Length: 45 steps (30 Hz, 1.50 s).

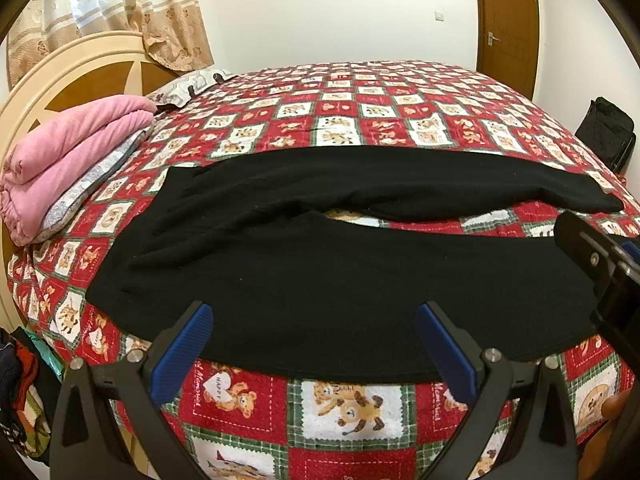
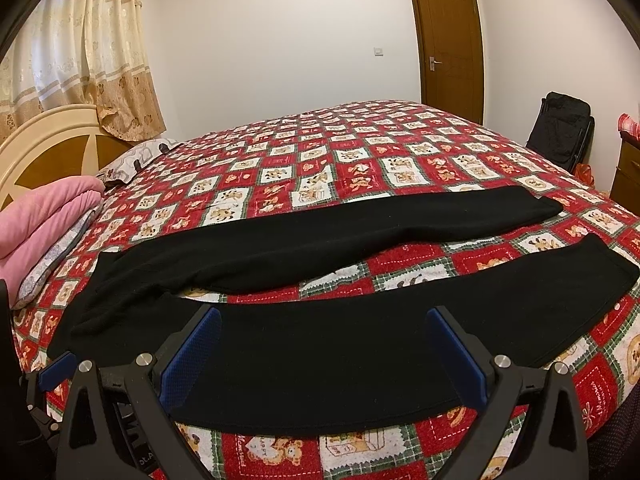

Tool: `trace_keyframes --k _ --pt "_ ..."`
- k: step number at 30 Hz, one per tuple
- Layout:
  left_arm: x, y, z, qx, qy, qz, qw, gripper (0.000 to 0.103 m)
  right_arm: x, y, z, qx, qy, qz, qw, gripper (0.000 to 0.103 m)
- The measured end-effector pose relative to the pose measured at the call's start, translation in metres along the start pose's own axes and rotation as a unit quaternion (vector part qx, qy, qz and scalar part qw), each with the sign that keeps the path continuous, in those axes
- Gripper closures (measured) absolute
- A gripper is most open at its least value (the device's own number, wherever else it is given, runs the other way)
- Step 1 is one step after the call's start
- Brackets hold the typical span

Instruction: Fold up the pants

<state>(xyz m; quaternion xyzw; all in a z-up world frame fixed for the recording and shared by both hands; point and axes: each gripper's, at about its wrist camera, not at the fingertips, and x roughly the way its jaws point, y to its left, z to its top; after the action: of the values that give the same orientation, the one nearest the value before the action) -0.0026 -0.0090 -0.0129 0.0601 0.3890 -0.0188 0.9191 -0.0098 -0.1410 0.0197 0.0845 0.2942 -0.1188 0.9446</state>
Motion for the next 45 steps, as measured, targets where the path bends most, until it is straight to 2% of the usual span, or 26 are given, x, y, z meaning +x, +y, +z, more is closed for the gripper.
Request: trace_keyframes --k 10,18,21,29,31,33,35,38,42,45 --pt "0.005 0.001 -0.001 0.000 0.009 0.002 1.0000 0.000 0.004 0.001 -0.002 -0.001 0.007 0.001 1.000 0.001" --pt "0.032 0.021 0.003 0.014 0.047 -0.002 0.9988 0.000 0.025 0.000 -0.002 -0.010 0.038 0.006 0.999 0.001" --pt "0.041 0.037 0.014 0.032 0.043 0.014 0.9984 0.000 0.038 0.001 0.002 -0.029 0.051 0.015 0.998 0.001" --pt "0.082 0.097 0.070 0.005 0.047 0.051 0.9976 0.000 0.085 0.018 0.048 -0.079 0.085 0.077 0.990 0.001" --pt "0.094 0.105 0.078 0.000 0.050 0.049 0.9975 0.000 0.097 0.027 0.062 -0.097 0.076 0.090 0.988 0.001" --pt "0.113 0.110 0.088 -0.003 0.064 0.056 0.9964 0.000 0.112 0.041 0.074 -0.125 0.066 0.107 0.984 0.001" --pt "0.129 0.115 0.094 -0.003 0.070 0.063 0.9955 0.000 0.135 0.059 0.085 -0.151 0.075 0.109 0.980 0.001" --pt "0.148 0.125 0.096 -0.027 0.088 0.057 0.9941 0.000 0.175 0.089 0.095 -0.176 0.111 0.161 0.965 0.001" --pt "0.169 0.135 0.086 -0.051 0.111 0.049 0.9912 0.000 0.221 0.127 0.105 -0.200 0.133 0.217 0.946 0.001" --pt "0.173 0.137 0.081 -0.062 0.100 0.033 0.9925 0.000 0.255 0.156 0.110 -0.209 0.149 0.247 0.934 0.002"
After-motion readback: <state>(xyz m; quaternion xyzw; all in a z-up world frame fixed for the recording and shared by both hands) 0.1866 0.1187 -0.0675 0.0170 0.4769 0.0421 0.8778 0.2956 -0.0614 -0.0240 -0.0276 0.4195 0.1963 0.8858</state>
